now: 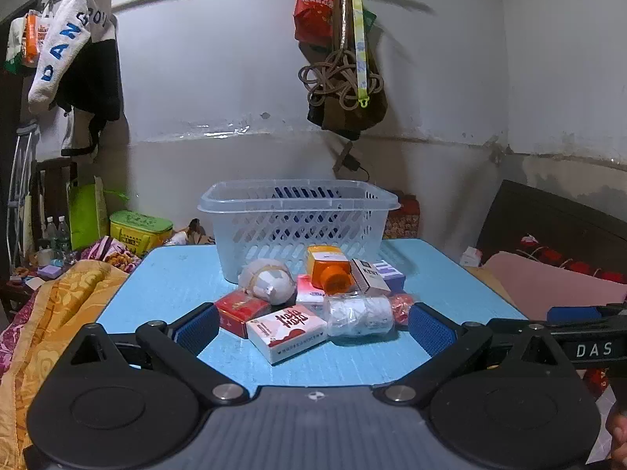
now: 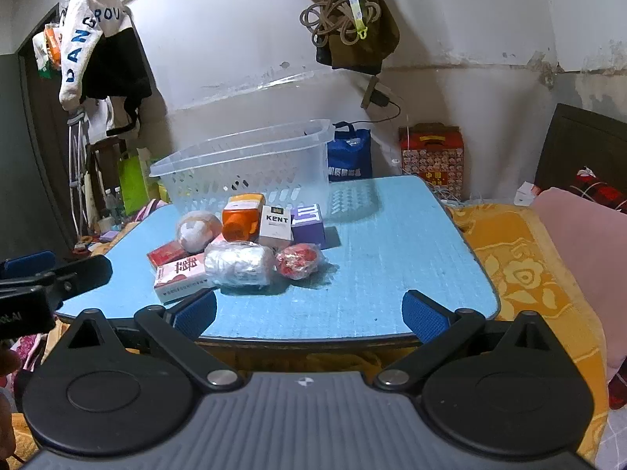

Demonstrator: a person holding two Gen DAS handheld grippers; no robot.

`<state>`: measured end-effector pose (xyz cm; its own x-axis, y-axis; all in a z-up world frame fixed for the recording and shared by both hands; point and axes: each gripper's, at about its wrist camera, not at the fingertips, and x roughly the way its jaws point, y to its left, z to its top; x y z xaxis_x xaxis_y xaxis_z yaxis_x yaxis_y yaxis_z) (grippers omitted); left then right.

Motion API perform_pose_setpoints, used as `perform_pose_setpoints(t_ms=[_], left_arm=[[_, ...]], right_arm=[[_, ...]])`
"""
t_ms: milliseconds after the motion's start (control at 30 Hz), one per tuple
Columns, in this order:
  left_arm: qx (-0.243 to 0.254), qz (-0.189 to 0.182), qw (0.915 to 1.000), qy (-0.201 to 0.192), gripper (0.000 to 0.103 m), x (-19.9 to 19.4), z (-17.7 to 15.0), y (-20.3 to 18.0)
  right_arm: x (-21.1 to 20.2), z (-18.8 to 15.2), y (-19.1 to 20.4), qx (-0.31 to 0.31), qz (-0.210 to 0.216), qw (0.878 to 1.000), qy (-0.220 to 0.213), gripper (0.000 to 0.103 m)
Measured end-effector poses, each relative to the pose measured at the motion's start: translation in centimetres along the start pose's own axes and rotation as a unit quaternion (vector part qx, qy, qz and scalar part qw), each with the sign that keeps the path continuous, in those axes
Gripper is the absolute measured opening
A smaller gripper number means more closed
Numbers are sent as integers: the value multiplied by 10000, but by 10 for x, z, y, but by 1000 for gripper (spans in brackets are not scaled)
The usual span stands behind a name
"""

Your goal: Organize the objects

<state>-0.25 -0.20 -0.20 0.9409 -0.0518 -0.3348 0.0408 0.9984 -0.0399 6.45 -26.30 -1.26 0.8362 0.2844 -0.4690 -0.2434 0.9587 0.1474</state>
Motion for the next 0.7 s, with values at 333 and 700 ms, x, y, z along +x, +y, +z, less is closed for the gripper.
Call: perform_pose_setpoints(t_ms=[333, 700], left_arm=[[-214, -73, 9997, 126, 103, 3, 1, 7], [-231, -93, 9996, 143, 103, 4, -1, 5]], right_arm=[[-1, -2, -1, 9, 126, 9999, -83, 103], [-1, -2, 2, -75, 234, 9997, -71, 103]])
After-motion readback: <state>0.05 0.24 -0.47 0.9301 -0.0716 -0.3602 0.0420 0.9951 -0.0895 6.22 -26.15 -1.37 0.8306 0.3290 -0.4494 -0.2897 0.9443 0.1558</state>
